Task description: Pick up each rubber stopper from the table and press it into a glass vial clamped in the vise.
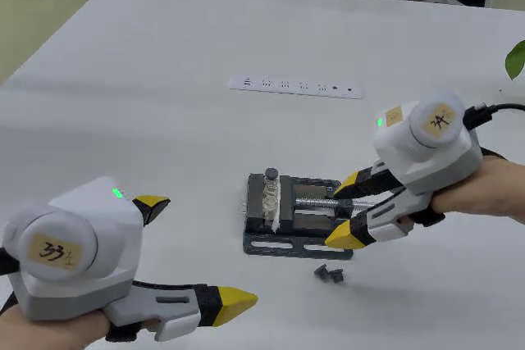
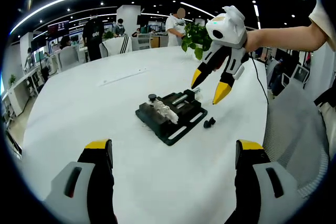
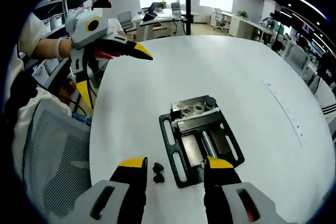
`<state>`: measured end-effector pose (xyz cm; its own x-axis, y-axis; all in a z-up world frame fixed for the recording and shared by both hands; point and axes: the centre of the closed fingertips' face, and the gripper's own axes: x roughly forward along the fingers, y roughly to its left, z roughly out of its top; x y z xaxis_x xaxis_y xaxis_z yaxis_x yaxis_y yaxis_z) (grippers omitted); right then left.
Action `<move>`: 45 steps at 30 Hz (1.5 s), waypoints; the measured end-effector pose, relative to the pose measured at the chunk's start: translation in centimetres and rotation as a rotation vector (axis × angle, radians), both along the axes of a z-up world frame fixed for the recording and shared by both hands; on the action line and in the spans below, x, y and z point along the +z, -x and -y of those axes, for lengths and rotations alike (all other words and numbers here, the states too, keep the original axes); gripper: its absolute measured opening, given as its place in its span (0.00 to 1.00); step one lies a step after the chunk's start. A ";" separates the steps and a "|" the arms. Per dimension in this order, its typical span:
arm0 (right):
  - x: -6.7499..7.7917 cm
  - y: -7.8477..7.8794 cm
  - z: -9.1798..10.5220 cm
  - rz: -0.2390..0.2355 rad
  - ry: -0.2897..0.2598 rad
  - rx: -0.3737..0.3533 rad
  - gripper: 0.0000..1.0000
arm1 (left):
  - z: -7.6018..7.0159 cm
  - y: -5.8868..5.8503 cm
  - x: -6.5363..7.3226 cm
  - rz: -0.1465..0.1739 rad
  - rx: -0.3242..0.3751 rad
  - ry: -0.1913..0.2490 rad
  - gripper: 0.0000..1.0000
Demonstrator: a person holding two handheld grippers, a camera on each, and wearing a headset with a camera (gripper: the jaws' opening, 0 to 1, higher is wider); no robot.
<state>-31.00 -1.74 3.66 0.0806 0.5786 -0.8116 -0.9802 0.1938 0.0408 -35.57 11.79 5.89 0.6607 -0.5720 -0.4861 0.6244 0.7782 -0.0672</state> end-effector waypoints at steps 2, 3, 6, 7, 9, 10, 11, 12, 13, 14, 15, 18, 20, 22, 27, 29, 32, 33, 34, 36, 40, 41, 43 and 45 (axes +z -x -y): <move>-0.2 0.7 0.4 -0.012 -0.004 -0.008 0.37 | 0.2 0.0 0.0 -0.002 -0.004 -0.002 0.97; -0.4 1.0 0.5 -0.011 -0.005 -0.005 0.36 | 0.1 0.0 0.0 -0.002 -0.005 -0.002 0.97; -1.3 1.5 1.1 -0.024 0.009 -0.003 0.32 | 0.1 0.0 0.0 -0.004 -0.007 -0.003 0.97; -1.8 1.5 1.3 -0.027 0.014 -0.002 0.31 | 0.1 0.0 0.0 -0.005 -0.008 -0.003 0.97; -2.6 1.7 1.7 -0.044 0.019 -0.004 0.28 | 0.2 0.0 -0.1 -0.006 -0.008 -0.004 0.97; -2.8 1.7 1.8 -0.046 0.020 -0.003 0.27 | 0.2 0.1 -0.1 -0.007 -0.009 -0.004 0.97; -3.0 1.8 1.9 -0.043 0.028 0.004 0.26 | 0.3 0.1 -0.1 -0.009 -0.010 -0.004 0.97; -3.3 1.8 2.2 -0.024 0.045 0.027 0.23 | 0.3 0.1 -0.2 -0.011 -0.011 -0.004 0.97; -3.5 1.8 2.3 -0.018 0.050 0.035 0.21 | 0.3 0.1 -0.2 -0.011 -0.012 -0.005 0.97; -3.6 1.8 2.3 -0.013 0.047 0.052 0.19 | 0.3 0.2 -0.2 -0.013 -0.012 -0.004 0.96; -3.6 1.8 2.2 -0.005 0.044 0.066 0.17 | 0.4 0.2 -0.2 -0.014 -0.011 -0.003 0.96; -3.6 1.9 2.1 0.024 0.060 0.117 0.11 | 0.4 0.3 -0.4 -0.018 -0.013 -0.005 0.96; -4.0 1.8 2.1 0.020 0.073 0.130 0.10 | 0.5 0.3 -0.5 -0.021 -0.011 -0.002 0.96; -4.4 1.9 2.1 0.007 0.086 0.129 0.10 | 0.5 0.4 -0.5 -0.022 -0.010 -0.002 0.96; -5.4 2.2 2.4 0.002 0.112 0.144 0.09 | 0.5 0.5 -0.5 -0.028 -0.005 0.004 0.96; -5.5 2.5 2.3 -0.011 0.113 0.134 0.09 | 0.4 0.5 -0.6 -0.031 -0.004 0.005 0.96; -5.4 2.5 2.2 -0.003 0.112 0.134 0.08 | 0.4 0.6 -0.7 -0.034 -0.004 0.005 0.96; -5.4 2.4 2.1 -0.001 0.111 0.136 0.08 | 0.4 0.6 -0.8 -0.035 -0.003 0.006 0.96; -5.5 2.4 2.1 0.002 0.113 0.141 0.07 | 0.4 0.6 -0.8 -0.036 -0.003 0.007 0.96; -5.4 2.4 1.9 0.012 0.112 0.154 0.06 | 0.3 0.6 -1.0 -0.037 -0.003 0.008 0.96; -5.6 2.4 1.7 0.004 0.113 0.163 0.04 | 0.3 0.6 -1.0 -0.040 0.003 0.012 0.96; -5.6 2.4 1.7 0.003 0.114 0.166 0.03 | 0.3 0.6 -1.0 -0.041 0.003 0.012 0.96; -5.9 2.4 1.7 0.005 0.118 0.171 0.01 | 0.2 0.7 -1.1 -0.042 0.003 0.011 0.96; -6.0 2.3 1.7 0.006 0.119 0.176 0.00 | 0.2 0.7 -1.1 -0.045 0.005 0.013 0.96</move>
